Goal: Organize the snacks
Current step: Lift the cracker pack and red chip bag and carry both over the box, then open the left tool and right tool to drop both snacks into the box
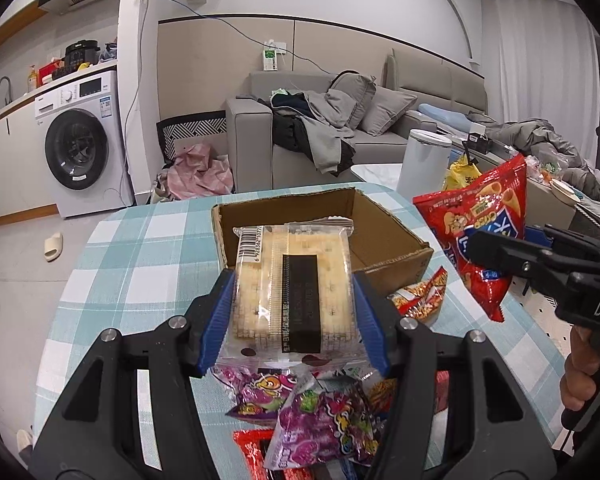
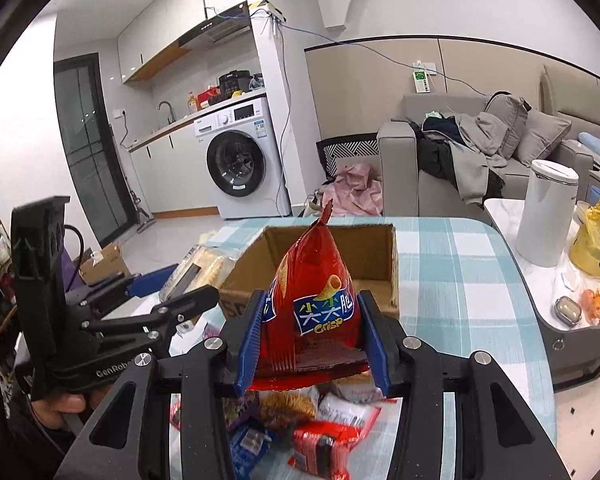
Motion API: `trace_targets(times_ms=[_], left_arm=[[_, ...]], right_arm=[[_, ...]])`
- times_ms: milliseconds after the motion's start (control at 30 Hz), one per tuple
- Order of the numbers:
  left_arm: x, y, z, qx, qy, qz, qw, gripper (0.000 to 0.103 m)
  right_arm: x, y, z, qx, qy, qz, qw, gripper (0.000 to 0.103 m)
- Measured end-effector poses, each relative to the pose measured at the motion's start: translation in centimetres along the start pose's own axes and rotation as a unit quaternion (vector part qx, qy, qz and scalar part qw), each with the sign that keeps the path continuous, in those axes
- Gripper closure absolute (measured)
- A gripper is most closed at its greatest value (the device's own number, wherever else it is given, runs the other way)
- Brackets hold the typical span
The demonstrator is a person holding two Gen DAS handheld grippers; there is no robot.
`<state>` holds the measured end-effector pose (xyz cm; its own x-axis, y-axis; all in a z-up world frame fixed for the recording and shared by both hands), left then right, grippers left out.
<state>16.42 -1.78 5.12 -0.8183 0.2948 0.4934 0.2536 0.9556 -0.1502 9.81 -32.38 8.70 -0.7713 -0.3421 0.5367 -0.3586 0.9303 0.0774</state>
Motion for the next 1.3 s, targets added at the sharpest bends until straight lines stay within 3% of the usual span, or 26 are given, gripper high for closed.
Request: trace_targets(times_ms=[567, 1300], left_arm=[[-4.9, 3.0, -2.3, 0.012, 0.006, -0.011, 0.9998, 0.048], [-10.6, 5.4, -3.4, 0.034, 0.032, -0.015, 0.9988, 0.048]], right_arm=[[-4.7, -0.8, -3.1, -0.063, 0.003, -0.016, 0.998, 0.057], [-11.2, -1.4, -3.1, -0.083, 0.047, 0.002, 0.995, 0.057]])
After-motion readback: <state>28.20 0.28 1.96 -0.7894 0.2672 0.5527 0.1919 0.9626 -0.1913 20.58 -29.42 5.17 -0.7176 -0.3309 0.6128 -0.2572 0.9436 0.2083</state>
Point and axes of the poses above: each gripper's, at about its wrist camera, not at the fingertips, and x roughly against the way its jaws point, y to its left, z to its underside, the point moved 5 cm from there along -x, roughly the way its jaws point, and after that the axes turned 12 degrees about z, right-handed, at the moved point
